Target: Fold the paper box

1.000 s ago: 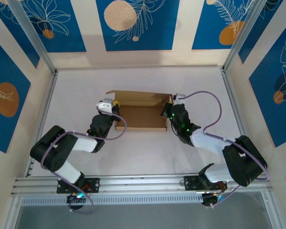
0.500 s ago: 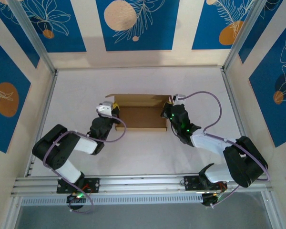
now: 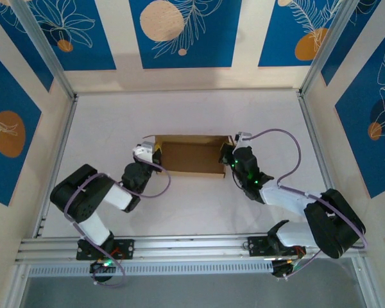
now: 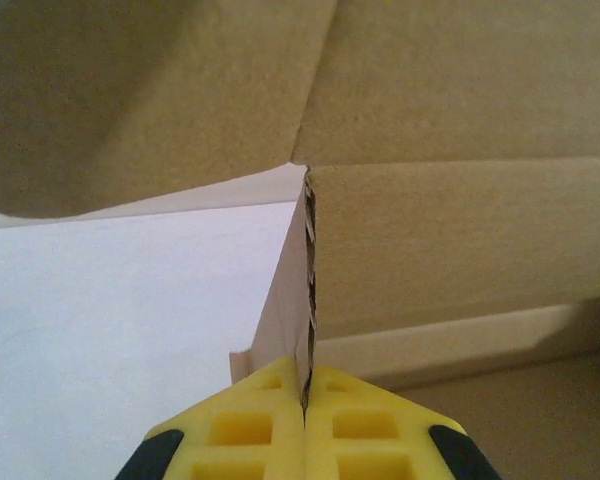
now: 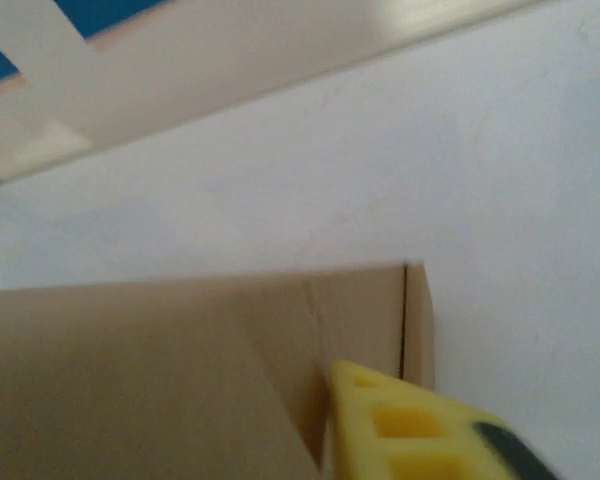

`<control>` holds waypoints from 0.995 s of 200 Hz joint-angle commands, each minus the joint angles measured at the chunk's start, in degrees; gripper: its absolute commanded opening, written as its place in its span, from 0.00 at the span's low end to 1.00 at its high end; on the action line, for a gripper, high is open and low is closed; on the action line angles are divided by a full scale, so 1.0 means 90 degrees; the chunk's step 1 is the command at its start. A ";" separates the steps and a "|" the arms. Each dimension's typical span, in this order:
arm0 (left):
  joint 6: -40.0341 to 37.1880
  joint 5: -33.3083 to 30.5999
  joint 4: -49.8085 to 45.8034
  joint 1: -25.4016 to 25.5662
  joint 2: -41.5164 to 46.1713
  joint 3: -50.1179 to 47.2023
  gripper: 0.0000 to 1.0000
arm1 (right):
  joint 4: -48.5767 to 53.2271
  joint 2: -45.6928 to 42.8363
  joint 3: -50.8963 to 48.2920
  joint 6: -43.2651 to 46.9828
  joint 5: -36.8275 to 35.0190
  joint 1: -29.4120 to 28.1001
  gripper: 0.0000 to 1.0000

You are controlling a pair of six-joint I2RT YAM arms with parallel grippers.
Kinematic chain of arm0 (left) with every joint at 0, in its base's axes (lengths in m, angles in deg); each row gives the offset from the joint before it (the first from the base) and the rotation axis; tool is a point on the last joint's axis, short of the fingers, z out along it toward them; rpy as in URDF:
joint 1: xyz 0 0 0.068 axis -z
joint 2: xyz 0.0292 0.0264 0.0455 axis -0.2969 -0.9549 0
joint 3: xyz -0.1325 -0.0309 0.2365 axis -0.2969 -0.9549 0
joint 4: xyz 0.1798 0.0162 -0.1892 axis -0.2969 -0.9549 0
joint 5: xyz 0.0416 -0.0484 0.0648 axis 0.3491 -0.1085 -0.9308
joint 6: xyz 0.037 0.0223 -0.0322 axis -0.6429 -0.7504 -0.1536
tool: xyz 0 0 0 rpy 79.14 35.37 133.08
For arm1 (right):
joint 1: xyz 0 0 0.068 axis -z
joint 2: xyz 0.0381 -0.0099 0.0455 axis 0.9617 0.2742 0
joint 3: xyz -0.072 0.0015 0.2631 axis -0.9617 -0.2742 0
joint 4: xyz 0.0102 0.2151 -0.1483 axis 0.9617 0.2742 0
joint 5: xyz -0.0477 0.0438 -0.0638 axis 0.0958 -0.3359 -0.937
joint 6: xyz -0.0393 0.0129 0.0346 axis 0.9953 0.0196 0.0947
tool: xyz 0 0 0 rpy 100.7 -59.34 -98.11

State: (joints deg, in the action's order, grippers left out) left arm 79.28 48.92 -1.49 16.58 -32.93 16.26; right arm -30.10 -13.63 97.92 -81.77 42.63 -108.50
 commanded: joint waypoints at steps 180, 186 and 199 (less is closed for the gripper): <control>-0.0146 0.0092 -0.0190 0.0187 -0.0537 0.0256 0.00 | 0.6798 -0.5059 0.1167 -0.0389 0.2029 -0.0006 0.46; -0.0144 0.0130 -0.0190 0.0186 -0.0533 0.0251 0.00 | 0.6929 -0.5038 0.1335 -0.0418 0.1868 -0.0014 0.43; -0.0121 0.0158 -0.0196 0.0194 -0.0515 0.0251 0.01 | 0.7123 -0.4853 0.1726 -0.0579 0.1737 0.0018 0.49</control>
State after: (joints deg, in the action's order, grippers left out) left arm 76.83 48.62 -1.55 17.52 -36.64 18.31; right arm 22.55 -58.54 107.45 -85.60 60.71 -108.59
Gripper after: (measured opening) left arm 0.045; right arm 0.442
